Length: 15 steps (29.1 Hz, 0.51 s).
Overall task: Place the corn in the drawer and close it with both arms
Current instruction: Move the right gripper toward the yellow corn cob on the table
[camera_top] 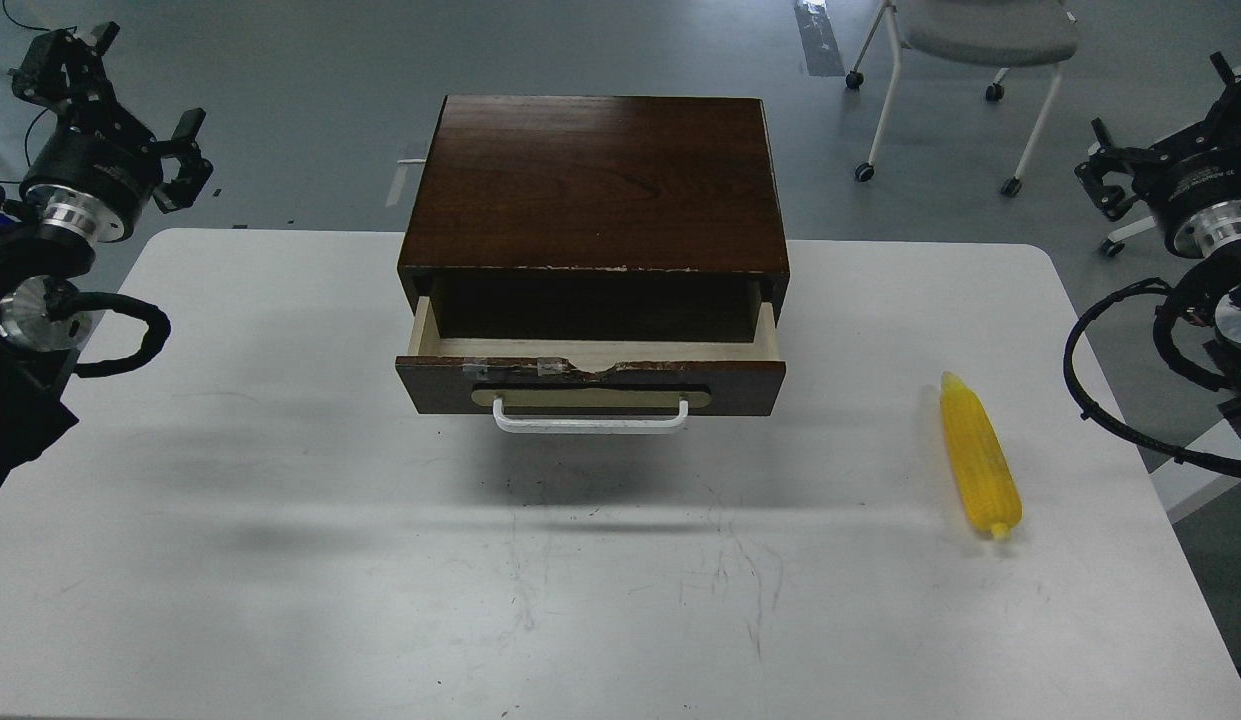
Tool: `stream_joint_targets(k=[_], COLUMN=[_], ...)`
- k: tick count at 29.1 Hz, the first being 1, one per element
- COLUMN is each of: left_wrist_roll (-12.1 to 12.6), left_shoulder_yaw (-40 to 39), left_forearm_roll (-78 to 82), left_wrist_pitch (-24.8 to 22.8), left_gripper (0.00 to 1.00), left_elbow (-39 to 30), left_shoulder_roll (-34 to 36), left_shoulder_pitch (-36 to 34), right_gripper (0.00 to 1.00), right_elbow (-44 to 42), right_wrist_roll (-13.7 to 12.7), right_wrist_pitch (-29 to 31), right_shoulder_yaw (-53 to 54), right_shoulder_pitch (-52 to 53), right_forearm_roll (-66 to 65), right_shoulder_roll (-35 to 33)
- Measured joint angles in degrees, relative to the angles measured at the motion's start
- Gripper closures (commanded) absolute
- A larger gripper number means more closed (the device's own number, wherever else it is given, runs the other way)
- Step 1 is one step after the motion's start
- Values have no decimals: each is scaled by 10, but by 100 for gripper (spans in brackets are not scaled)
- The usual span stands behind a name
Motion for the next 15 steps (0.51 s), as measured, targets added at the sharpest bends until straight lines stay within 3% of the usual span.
stream_joint_targets(k=[10, 15], left_wrist_roll=[1, -3], left_shoulder_yaw=[1, -1], left_forearm_roll=[1, 1], left_wrist_pitch=[0, 0], left_gripper=[2, 2], left_elbow=[0, 3], left_shoulder_roll=[0, -2], left_shoulder_pitch=[8, 14], right_gripper=[0, 0], right_elbow=[5, 10], right_wrist_roll=[-4, -4], right_wrist_pitch=[1, -3], right_shoulder_yaw=[-2, -61], right_shoulder_pitch=[-1, 14], right_forearm_roll=[-3, -20], right_shoulder_roll=[-3, -6])
